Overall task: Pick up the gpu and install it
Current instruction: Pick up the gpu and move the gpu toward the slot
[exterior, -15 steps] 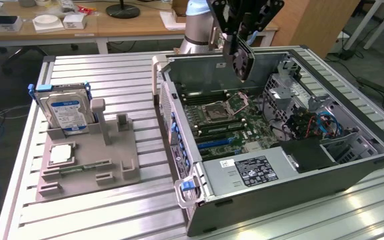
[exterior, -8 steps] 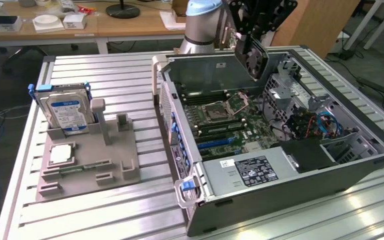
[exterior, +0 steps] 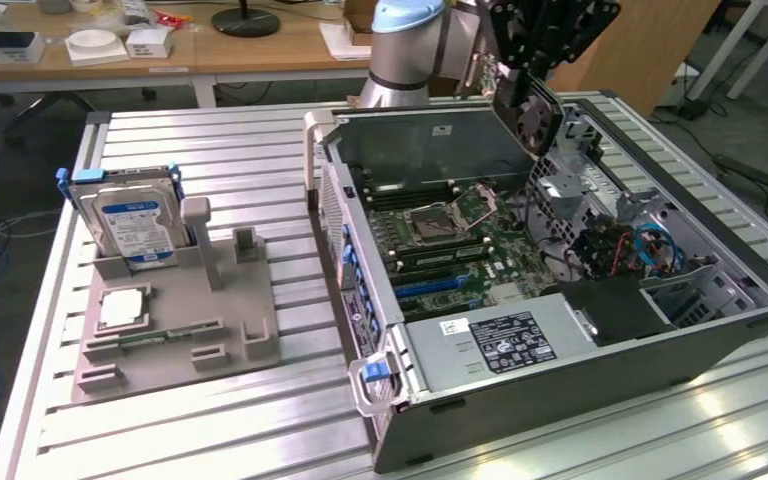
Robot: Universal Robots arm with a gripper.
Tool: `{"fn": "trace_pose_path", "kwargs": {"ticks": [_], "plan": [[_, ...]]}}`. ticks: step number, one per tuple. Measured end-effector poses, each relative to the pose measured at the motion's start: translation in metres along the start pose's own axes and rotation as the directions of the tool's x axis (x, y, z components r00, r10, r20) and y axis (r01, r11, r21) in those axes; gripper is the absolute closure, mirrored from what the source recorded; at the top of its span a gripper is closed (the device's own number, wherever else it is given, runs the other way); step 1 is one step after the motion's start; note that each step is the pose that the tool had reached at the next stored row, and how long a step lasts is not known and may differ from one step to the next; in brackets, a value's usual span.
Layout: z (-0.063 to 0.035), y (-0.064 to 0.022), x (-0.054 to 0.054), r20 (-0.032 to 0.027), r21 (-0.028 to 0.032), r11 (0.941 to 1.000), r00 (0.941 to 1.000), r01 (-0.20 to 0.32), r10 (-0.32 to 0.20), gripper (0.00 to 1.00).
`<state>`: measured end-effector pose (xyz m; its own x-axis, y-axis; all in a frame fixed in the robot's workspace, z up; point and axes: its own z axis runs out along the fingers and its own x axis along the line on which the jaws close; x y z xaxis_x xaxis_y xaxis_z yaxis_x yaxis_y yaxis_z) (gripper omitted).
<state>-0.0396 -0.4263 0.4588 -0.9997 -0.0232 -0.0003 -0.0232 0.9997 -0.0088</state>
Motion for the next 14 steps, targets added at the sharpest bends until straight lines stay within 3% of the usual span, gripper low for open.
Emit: {"fn": "trace_pose_path", "kwargs": {"ticks": [8, 14], "plan": [[0.0009, -0.0008, -0.034, 0.0001, -0.0001, 1.0, 1.0, 0.0, 0.0, 0.73], [0.0009, -0.0008, -0.036, 0.0, -0.0001, 1.0, 1.0, 0.0, 0.0, 0.73]]}}
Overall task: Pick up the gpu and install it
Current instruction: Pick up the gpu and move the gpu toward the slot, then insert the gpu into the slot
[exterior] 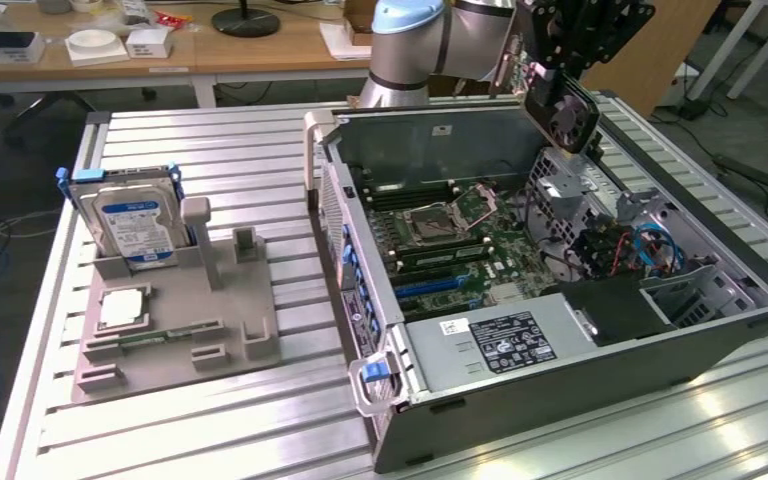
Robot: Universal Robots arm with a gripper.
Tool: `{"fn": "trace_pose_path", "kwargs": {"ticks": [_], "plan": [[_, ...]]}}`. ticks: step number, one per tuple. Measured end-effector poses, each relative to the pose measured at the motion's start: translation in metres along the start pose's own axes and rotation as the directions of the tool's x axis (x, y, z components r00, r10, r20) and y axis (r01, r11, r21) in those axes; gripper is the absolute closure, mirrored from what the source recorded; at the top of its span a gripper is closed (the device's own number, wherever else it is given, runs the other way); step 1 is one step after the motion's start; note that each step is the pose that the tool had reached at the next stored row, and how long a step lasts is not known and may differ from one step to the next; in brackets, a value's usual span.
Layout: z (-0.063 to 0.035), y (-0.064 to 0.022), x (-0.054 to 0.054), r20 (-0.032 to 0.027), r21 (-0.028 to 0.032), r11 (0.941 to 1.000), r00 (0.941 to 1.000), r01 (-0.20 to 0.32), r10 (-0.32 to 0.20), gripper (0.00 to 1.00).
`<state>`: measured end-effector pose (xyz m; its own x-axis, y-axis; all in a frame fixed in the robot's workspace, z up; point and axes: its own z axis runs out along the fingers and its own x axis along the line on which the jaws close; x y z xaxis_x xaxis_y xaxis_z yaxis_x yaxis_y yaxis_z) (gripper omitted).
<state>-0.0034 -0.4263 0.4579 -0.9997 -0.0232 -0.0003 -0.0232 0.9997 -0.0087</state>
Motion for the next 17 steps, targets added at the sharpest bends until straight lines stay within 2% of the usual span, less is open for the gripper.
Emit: {"fn": "trace_pose_path", "kwargs": {"ticks": [11, 17], "plan": [[0.0, 0.0, 0.0, -0.0001, 0.0, 1.0, 1.0, 0.001, -0.001, 0.73], [0.0001, -0.0002, 0.0001, 0.0002, -0.0003, 0.9998, 0.9998, 0.02, -0.02, 0.73]]}}
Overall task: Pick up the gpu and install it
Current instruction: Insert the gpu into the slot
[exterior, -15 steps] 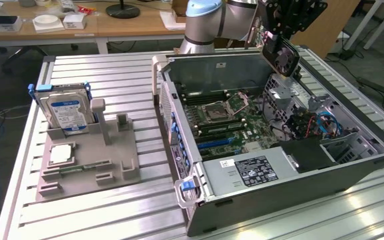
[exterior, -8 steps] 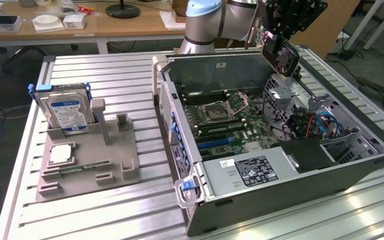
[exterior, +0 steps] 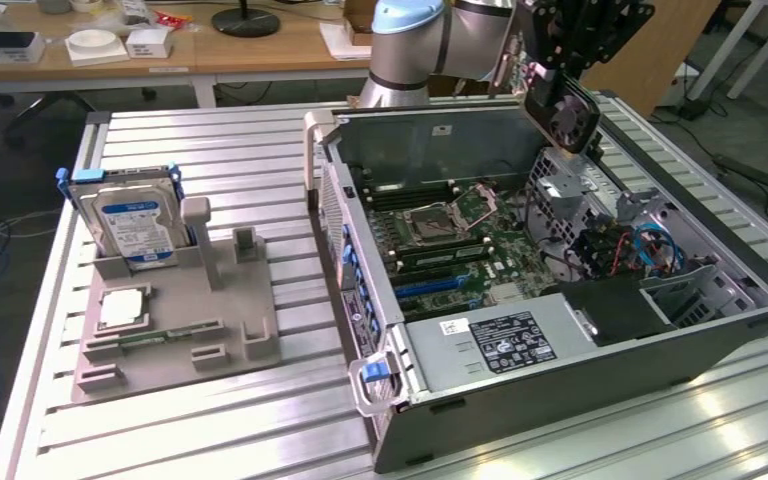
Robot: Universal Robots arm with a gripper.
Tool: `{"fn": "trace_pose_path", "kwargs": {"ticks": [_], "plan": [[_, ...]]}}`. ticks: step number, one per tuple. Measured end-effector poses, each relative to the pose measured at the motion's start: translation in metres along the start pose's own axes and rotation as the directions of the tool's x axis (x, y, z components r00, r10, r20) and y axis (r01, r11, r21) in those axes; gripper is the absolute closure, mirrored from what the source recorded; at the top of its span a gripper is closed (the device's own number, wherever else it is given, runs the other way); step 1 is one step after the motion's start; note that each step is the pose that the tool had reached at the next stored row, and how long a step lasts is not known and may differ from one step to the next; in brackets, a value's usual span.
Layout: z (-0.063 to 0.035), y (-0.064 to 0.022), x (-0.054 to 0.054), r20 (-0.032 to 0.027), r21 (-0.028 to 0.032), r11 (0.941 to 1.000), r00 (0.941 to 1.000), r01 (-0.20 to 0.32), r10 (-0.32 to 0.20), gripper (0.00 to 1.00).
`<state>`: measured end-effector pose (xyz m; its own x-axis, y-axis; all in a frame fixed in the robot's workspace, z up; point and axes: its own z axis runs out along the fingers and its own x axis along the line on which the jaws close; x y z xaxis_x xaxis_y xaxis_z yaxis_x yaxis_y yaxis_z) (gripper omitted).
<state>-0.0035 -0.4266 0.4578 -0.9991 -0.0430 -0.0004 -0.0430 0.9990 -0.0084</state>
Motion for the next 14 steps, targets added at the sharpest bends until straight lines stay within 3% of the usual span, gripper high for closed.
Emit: {"fn": "trace_pose_path", "kwargs": {"ticks": [7, 11, 14], "plan": [[-0.0001, -0.0001, -0.0001, 0.0007, 0.0002, 0.9957, 0.9957, 0.092, -0.092, 0.73], [-0.0001, -0.0001, 0.0, 0.0013, 0.0002, 0.9868, 0.9868, 0.162, -0.162, 0.73], [-0.0001, -0.0001, 0.0, 0.0018, 0.0003, 0.9763, 0.9763, 0.216, -0.216, 0.73]]}}
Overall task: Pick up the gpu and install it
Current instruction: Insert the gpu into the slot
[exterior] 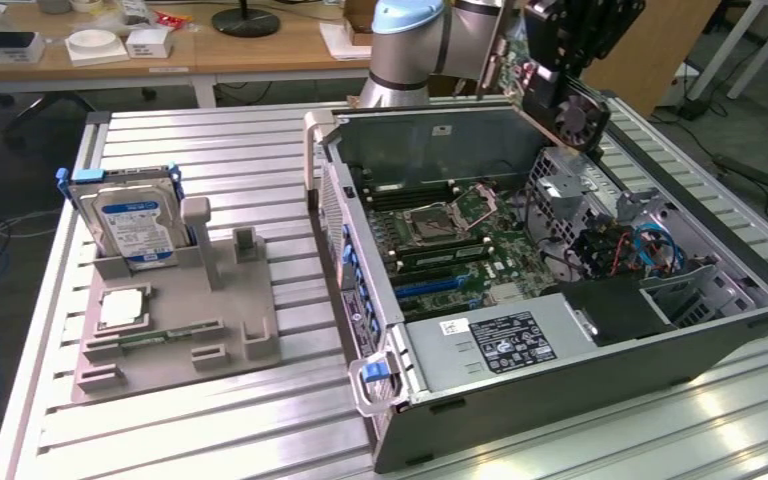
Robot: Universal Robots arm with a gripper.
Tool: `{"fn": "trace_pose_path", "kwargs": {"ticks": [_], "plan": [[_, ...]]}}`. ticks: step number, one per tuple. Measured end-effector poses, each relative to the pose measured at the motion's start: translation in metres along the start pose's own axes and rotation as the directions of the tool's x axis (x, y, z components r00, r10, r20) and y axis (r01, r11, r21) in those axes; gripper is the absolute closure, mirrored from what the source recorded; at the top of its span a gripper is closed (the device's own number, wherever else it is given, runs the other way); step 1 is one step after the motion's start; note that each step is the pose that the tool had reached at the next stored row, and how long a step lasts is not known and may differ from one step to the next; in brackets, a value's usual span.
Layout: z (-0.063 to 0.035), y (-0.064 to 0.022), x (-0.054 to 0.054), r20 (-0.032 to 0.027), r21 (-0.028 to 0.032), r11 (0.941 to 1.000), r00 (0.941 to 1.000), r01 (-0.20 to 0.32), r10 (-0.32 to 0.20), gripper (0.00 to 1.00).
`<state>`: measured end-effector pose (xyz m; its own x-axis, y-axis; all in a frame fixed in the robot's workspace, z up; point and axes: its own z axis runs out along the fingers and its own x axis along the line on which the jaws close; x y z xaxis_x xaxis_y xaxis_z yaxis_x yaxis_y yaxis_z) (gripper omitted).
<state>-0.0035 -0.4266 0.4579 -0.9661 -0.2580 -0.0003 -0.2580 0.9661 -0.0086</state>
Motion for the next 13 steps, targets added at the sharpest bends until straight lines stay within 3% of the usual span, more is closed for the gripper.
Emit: {"fn": "trace_pose_path", "kwargs": {"ticks": [6, 13], "plan": [[0.0, 0.0, 0.0, 0.0008, 0.0, 0.9954, 0.9954, 0.096, -0.096, 0.73], [0.0, 0.0, 0.0, 0.0018, 0.0001, 0.9786, 0.9786, 0.206, -0.206, 0.73]]}}
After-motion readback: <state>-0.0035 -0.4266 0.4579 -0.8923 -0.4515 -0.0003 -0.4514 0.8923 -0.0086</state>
